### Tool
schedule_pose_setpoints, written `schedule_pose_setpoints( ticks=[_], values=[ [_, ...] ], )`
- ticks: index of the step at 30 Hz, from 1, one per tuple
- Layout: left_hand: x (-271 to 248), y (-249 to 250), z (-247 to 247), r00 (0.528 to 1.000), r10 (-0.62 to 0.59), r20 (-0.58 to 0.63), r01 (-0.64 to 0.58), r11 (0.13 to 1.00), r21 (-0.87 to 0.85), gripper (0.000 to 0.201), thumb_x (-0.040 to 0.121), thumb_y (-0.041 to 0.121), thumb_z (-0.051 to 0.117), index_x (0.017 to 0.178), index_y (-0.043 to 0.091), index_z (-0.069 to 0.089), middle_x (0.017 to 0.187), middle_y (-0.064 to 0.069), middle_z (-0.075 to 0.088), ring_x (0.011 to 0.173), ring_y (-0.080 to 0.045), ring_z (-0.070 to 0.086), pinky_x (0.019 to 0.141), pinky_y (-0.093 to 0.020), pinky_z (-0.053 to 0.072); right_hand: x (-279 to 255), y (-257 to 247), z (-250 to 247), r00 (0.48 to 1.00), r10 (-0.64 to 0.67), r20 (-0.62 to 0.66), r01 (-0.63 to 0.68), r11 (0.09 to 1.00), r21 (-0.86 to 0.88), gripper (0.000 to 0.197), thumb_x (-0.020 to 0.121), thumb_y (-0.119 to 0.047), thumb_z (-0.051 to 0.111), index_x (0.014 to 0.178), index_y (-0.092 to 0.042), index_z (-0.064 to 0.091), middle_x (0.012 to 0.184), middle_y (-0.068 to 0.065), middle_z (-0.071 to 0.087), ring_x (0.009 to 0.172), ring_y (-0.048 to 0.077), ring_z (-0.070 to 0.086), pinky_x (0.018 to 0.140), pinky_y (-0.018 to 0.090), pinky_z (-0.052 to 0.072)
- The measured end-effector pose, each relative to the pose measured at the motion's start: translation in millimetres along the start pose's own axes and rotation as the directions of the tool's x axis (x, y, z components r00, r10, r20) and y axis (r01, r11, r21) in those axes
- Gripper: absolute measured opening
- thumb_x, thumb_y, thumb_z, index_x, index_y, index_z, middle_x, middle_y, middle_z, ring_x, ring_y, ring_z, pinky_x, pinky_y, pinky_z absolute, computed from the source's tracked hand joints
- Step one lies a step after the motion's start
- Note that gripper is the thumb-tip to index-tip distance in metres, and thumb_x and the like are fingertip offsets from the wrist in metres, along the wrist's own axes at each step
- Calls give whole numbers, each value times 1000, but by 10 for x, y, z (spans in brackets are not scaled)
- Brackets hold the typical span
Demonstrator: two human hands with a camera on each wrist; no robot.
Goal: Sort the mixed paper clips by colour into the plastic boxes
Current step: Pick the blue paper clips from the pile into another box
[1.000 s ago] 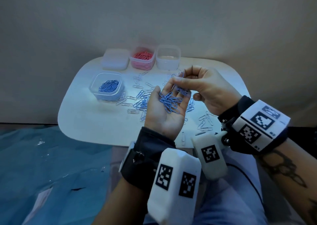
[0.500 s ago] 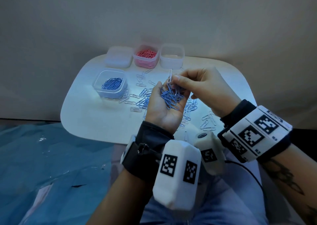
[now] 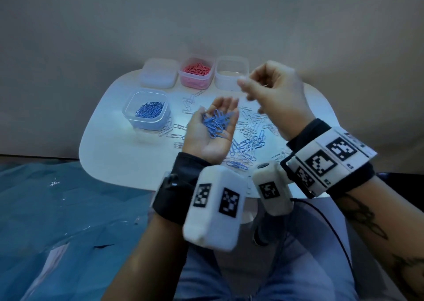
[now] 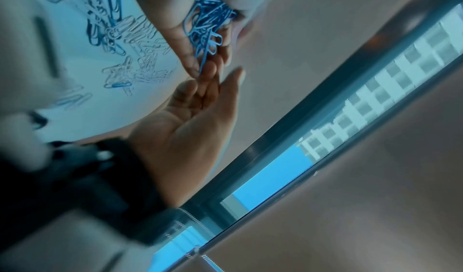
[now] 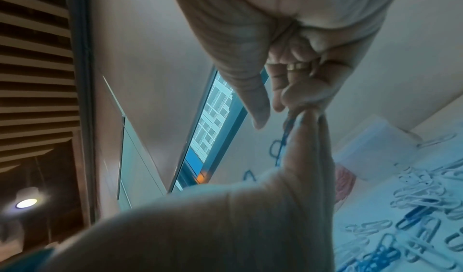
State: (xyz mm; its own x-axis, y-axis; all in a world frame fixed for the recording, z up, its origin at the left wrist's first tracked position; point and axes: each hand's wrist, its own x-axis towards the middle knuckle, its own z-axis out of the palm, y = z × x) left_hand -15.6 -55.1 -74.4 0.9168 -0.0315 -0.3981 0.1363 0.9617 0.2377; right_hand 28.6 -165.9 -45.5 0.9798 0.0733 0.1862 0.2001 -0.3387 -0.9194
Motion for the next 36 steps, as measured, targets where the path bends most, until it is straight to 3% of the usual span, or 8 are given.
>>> schedule_pose_setpoints(
  ticks=[3,7,13,19,24,27,30,36],
  values=[
    [-30,350,-124,998,43,-37,-46,995,-93,53,98,22,33,54,3,55,50,-5,58,42,-18,58,43,-23,52,51,38,-178,1000,12,-7,-12,999,-34,21,85,-23,63,68,-23,51,76,5,62,63,13,53,51,16,38],
    [-182,766,-280,1000,9,-2,-9,997,-74,57,97,29,38,44,10,43,41,3,38,32,-9,37,29,-13,29,52,171,-208,884,226,409,-52,917,-396,8,87,-20,62,86,-12,61,70,-2,57,58,8,49,38,3,31],
    [-279,917,-293,999,34,0,-34,986,161,59,93,44,40,41,17,37,37,6,30,27,-4,28,29,-12,14,19,266,16,744,304,595,287,658,-696,33,77,-30,73,106,-19,63,80,-7,54,81,16,51,75,30,44],
    [-238,841,-227,999,6,31,-12,981,195,59,96,37,35,41,17,36,37,5,29,28,-5,27,30,-13,13,186,235,400,788,144,599,404,613,-679,29,86,-26,62,114,-18,60,113,3,56,102,22,53,80,30,41],
    [-244,756,-248,999,-38,23,32,978,206,61,96,38,34,40,16,36,38,5,28,29,-5,27,30,-13,14,303,262,570,760,154,632,462,556,-691,17,83,-22,65,98,-14,64,105,2,59,99,22,54,71,27,36],
    [-224,714,-269,998,-56,-11,57,988,143,60,98,36,35,42,15,39,41,7,33,30,-5,32,29,-11,22,318,251,582,735,200,648,447,575,-685,3,84,-16,63,84,-13,63,89,2,60,85,19,52,60,24,36],
    [-207,616,-280,997,-71,-41,70,997,-18,49,99,31,36,55,13,47,48,5,47,37,-8,49,34,-14,42,336,260,575,693,264,671,411,620,-668,23,83,-12,61,62,-16,52,72,1,59,77,18,54,55,21,39],
    [-145,342,-308,989,101,-110,-96,994,48,46,100,31,24,85,8,60,82,-9,68,81,-16,68,74,-29,50,328,48,241,759,201,619,62,924,-377,24,86,-13,62,65,-15,50,62,-1,42,55,10,35,47,18,28]
  ],
)
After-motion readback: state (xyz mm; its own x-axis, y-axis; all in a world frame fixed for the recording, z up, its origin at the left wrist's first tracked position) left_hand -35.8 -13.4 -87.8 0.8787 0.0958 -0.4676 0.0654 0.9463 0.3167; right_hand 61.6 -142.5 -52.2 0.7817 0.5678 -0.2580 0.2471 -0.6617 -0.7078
